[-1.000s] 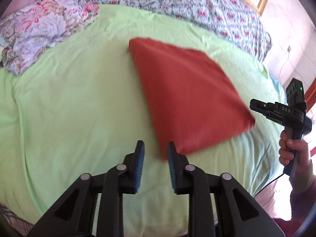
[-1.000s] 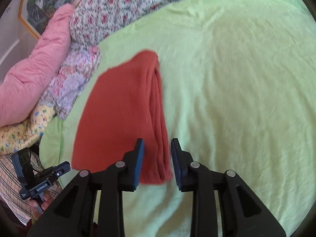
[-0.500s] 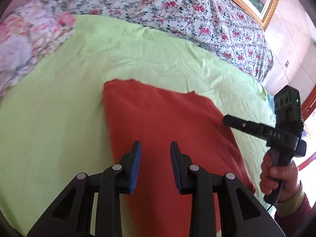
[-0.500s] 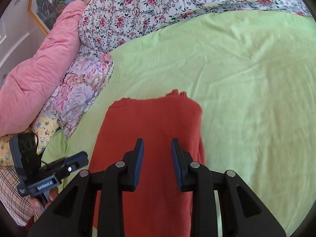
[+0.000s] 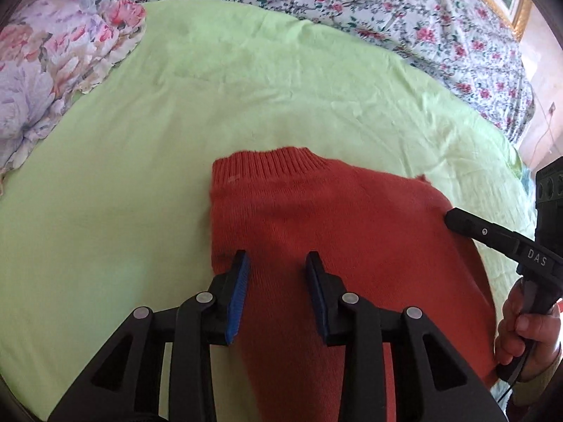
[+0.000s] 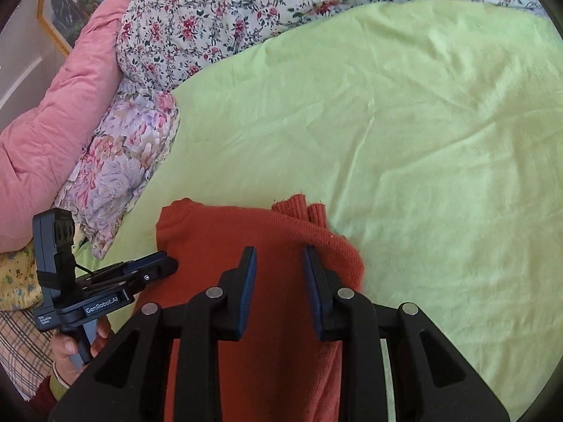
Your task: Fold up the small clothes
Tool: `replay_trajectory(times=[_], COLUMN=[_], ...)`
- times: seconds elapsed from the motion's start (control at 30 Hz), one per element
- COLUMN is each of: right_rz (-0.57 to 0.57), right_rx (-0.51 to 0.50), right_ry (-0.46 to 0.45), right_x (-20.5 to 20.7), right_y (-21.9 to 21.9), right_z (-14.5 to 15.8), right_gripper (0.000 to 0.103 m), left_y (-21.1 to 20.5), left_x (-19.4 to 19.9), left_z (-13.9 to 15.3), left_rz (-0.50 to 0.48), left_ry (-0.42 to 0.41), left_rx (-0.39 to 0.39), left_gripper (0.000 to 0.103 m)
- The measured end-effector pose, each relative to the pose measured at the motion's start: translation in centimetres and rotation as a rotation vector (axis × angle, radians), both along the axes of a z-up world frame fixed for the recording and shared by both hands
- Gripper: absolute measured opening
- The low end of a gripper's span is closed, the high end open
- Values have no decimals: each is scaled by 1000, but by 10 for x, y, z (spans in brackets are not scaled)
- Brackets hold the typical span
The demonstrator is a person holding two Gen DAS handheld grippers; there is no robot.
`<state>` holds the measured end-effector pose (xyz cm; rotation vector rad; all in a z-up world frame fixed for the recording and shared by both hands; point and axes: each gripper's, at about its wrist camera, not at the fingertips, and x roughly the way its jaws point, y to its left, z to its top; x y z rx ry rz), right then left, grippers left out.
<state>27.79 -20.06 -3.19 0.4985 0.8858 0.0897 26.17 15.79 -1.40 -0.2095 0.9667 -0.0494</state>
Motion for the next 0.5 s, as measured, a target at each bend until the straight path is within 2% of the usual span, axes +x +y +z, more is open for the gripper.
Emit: replay_trajectory(times=[0.17,0.23,0.4,0.5], right_rz=[27,43,49,63], right_rx=[3,3,-2,-2], right_ry=[-24,-31,-26,-16], right_x=[-46,-71,-123,-149], right_y=[12,19,34,45], right_z=[25,30,33,30], right_gripper=[29,30,30,30], left_y=[-8,-13,-26,-34], left_x=[-71,-97,-160,-184], left_z=[21,27,29,30], left_rz=[-32,-36,-52,-83], left_ry=[-71,-106,-135,-144], left_rx=[-103,-113,-174,-204], left_gripper=[36,36,35,35])
